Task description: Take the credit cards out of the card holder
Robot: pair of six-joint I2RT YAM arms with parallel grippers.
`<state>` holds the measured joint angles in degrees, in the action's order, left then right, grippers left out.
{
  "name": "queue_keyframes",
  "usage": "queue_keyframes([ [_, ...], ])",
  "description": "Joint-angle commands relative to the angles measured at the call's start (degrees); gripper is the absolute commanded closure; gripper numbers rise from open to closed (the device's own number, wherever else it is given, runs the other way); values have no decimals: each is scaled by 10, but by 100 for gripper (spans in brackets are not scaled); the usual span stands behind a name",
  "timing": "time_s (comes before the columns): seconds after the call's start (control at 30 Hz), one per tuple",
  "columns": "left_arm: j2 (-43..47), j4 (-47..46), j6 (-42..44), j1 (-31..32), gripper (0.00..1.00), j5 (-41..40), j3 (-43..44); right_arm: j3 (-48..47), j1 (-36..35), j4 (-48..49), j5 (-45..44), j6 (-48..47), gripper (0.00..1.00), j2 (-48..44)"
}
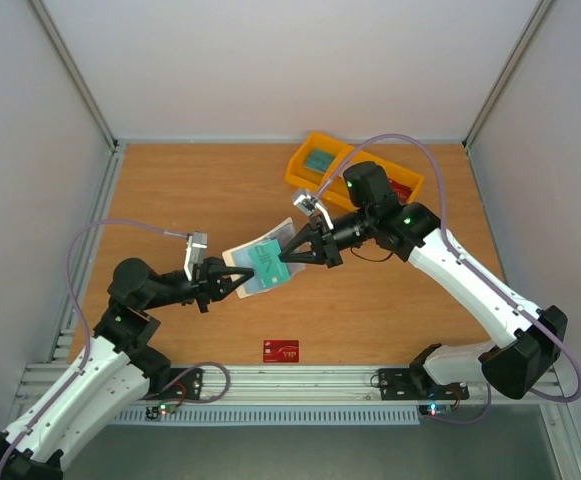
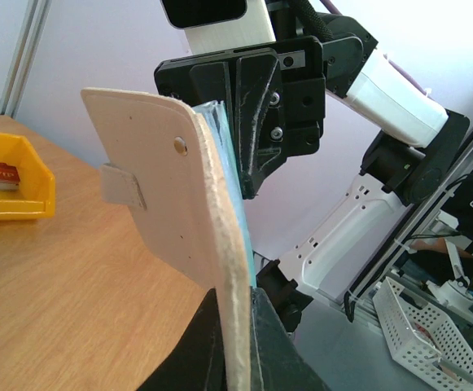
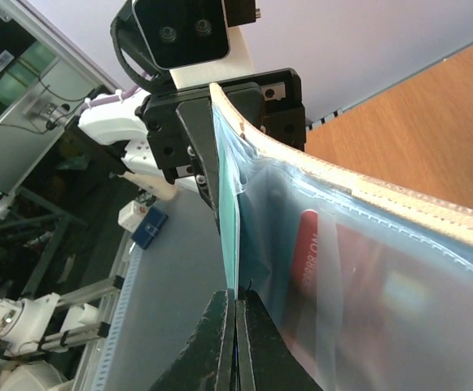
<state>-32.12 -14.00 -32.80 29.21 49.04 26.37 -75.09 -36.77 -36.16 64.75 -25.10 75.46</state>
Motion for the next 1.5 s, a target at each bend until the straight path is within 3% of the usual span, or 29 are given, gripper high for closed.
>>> queue_keyframes([
  [0.0, 0, -39, 5, 0, 100, -3, -9, 7, -4, 24, 11, 11, 99, -10],
  [0.3, 0, -38, 8, 0, 100, -2, -4, 21, -15, 54, 3, 39, 90, -1],
  [0.43, 0, -36, 9, 0, 100, -2, -4, 28, -15, 61, -2, 37, 98, -13],
  [0.57, 4, -33, 8, 0, 100, -3, -7, 34, -9, 50, -18, 27, 99, -29],
  [0.8, 28, -20, -18, -11, 100, -47, -29, 46, 108, -24, -33, -5, 99, -40],
  [1.0, 55, 23, -34, -28, 100, -104, -44, 58, 167, 77, -55, 94, 99, -37],
  [1.1, 74, 50, -36, -45, 100, -145, -50, 45, 183, 169, -173, 252, 99, 0],
  [1.33, 138, 118, -27, -78, 100, -236, -66, -14, 181, 340, -573, 620, 99, 181],
  [1.47, 175, 167, -5, -83, 100, -286, -71, -89, 157, 393, -725, 766, 99, 296],
])
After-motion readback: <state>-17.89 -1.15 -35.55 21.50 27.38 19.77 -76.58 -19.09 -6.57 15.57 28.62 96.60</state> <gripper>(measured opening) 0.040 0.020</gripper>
